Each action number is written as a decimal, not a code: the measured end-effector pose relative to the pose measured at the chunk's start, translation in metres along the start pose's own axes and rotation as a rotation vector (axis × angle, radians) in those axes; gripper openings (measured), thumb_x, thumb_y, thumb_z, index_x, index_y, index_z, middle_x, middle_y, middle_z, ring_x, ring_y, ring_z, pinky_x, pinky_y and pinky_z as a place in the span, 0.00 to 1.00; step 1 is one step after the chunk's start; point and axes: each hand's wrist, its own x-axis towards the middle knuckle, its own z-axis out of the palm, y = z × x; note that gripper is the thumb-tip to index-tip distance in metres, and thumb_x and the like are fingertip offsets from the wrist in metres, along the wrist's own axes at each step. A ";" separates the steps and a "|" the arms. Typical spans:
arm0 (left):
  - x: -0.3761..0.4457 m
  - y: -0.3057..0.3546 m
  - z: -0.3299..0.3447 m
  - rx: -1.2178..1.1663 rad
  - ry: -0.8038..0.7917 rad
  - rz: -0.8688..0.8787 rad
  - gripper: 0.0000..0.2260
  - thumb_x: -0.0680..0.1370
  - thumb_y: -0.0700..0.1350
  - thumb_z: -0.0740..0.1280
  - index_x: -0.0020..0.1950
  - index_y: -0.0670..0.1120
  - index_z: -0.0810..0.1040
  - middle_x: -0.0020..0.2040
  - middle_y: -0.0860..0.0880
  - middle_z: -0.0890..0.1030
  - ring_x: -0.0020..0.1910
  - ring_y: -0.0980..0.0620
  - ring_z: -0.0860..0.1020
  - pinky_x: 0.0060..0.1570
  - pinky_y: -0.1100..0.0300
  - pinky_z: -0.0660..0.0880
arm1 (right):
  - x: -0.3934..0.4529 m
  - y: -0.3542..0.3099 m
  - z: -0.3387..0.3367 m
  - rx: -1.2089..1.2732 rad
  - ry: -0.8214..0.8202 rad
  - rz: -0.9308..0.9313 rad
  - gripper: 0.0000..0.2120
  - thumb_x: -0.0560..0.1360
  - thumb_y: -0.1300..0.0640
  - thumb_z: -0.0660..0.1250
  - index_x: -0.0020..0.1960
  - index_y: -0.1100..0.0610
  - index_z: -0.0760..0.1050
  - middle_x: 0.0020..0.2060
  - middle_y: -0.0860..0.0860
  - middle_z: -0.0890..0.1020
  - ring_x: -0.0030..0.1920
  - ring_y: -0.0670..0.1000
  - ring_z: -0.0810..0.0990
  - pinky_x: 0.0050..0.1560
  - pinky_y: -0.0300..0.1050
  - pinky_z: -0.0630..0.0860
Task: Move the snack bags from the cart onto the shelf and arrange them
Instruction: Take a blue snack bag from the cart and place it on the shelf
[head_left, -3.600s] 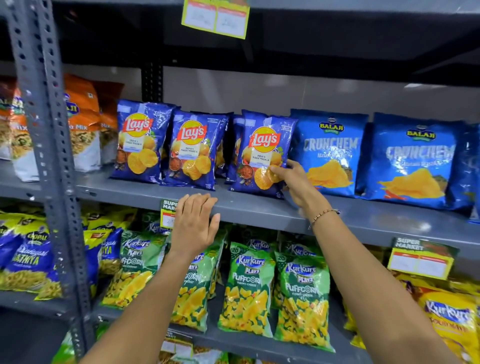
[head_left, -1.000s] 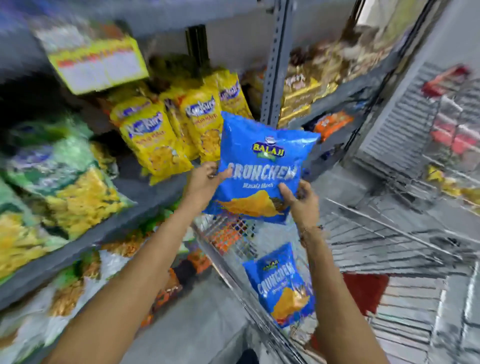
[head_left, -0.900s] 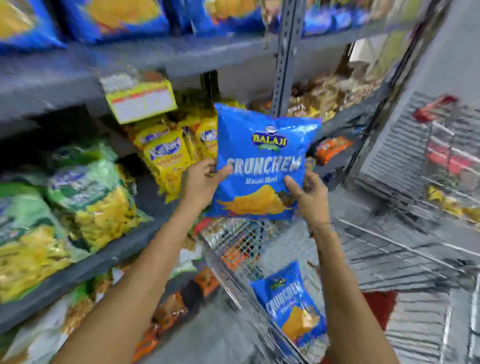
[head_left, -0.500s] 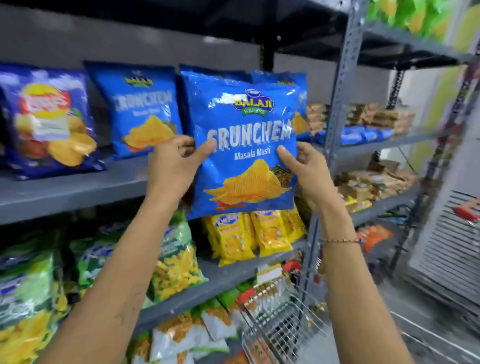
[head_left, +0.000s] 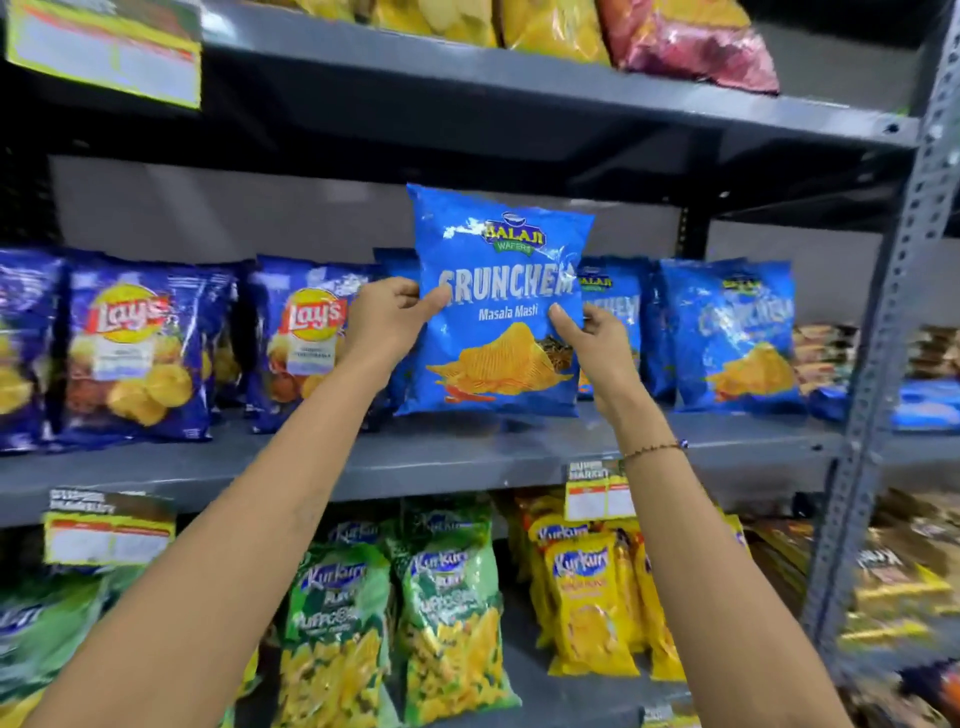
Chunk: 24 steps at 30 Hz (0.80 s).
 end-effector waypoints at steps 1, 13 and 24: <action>0.006 -0.003 0.005 -0.003 0.004 -0.003 0.17 0.71 0.56 0.70 0.44 0.41 0.78 0.43 0.43 0.83 0.38 0.47 0.79 0.37 0.51 0.71 | 0.005 0.002 0.001 0.003 -0.001 0.013 0.17 0.74 0.49 0.69 0.59 0.56 0.73 0.50 0.45 0.77 0.51 0.44 0.76 0.57 0.46 0.73; 0.024 -0.050 0.027 0.069 0.075 -0.101 0.20 0.72 0.56 0.69 0.55 0.42 0.78 0.55 0.44 0.83 0.54 0.46 0.81 0.55 0.45 0.78 | 0.030 0.035 0.003 -0.071 -0.071 0.173 0.25 0.77 0.54 0.65 0.71 0.59 0.64 0.67 0.52 0.69 0.62 0.51 0.71 0.57 0.46 0.69; -0.051 -0.033 0.048 0.228 0.246 0.264 0.09 0.74 0.46 0.69 0.50 0.42 0.76 0.47 0.47 0.78 0.43 0.57 0.75 0.46 0.61 0.73 | -0.034 0.039 0.000 -0.223 0.274 -0.129 0.07 0.77 0.60 0.62 0.53 0.55 0.76 0.44 0.45 0.78 0.44 0.46 0.77 0.41 0.30 0.75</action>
